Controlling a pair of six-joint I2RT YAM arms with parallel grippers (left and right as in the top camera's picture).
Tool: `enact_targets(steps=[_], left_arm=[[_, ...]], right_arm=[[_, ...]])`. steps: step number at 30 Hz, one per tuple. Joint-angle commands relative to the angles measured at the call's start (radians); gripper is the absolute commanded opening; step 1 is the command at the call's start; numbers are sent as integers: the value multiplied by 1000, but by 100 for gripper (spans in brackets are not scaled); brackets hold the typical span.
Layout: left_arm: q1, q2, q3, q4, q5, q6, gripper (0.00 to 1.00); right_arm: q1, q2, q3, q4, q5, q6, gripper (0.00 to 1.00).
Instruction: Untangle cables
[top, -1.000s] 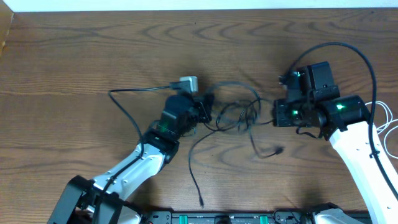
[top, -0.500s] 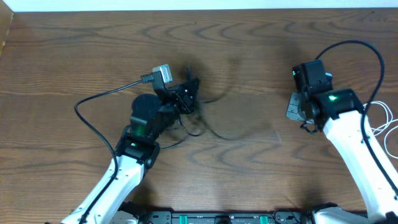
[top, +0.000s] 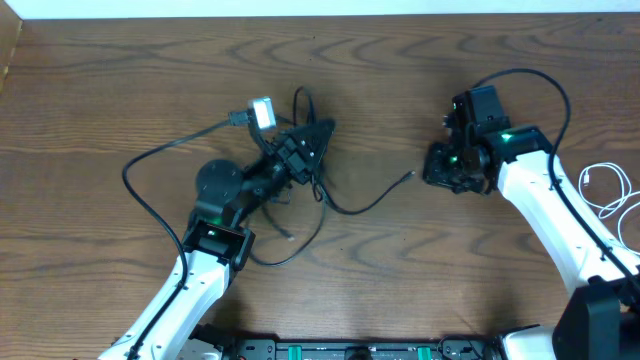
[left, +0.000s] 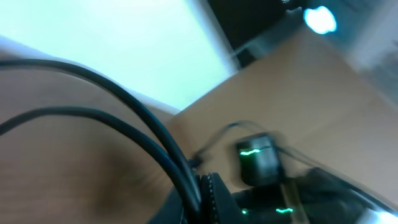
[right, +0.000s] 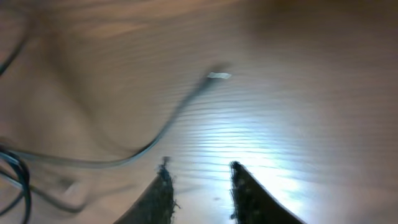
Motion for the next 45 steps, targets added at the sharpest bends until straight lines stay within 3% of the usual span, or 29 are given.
enact_targets(steps=[1, 5, 11, 21, 26, 28, 29, 33, 37, 40, 45], left_arm=[[4, -6, 17, 194, 122, -66, 8], [4, -6, 17, 324, 177, -108, 8], [4, -4, 17, 321, 172, -107, 8], [4, -4, 18, 351, 45, -152, 8], [2, -4, 18, 384, 5, -202, 8], [2, -4, 18, 425, 7, -212, 8], [2, -5, 18, 460, 11, -240, 8], [17, -6, 18, 484, 108, -248, 8], [83, -7, 18, 484, 267, -247, 8], [152, -6, 17, 480, 388, -209, 8], [259, -6, 17, 411, 539, -166, 8]], right_arm=[[-5, 24, 4, 59, -354, -150, 42], [-8, 31, 4, 150, -521, -190, 59], [-1, 31, 4, 219, -670, -189, 64], [105, 36, 3, 271, -646, -82, 65], [217, 62, 3, 285, -422, 109, 68], [254, 85, 3, 303, -319, 158, 64], [285, 114, 3, 310, -139, 208, 55], [281, 151, 3, 224, 209, 249, 43], [215, 130, 4, 82, 547, 250, 41], [144, 106, 4, 14, 629, 249, 41], [11, 60, 4, -27, 584, 248, 37]])
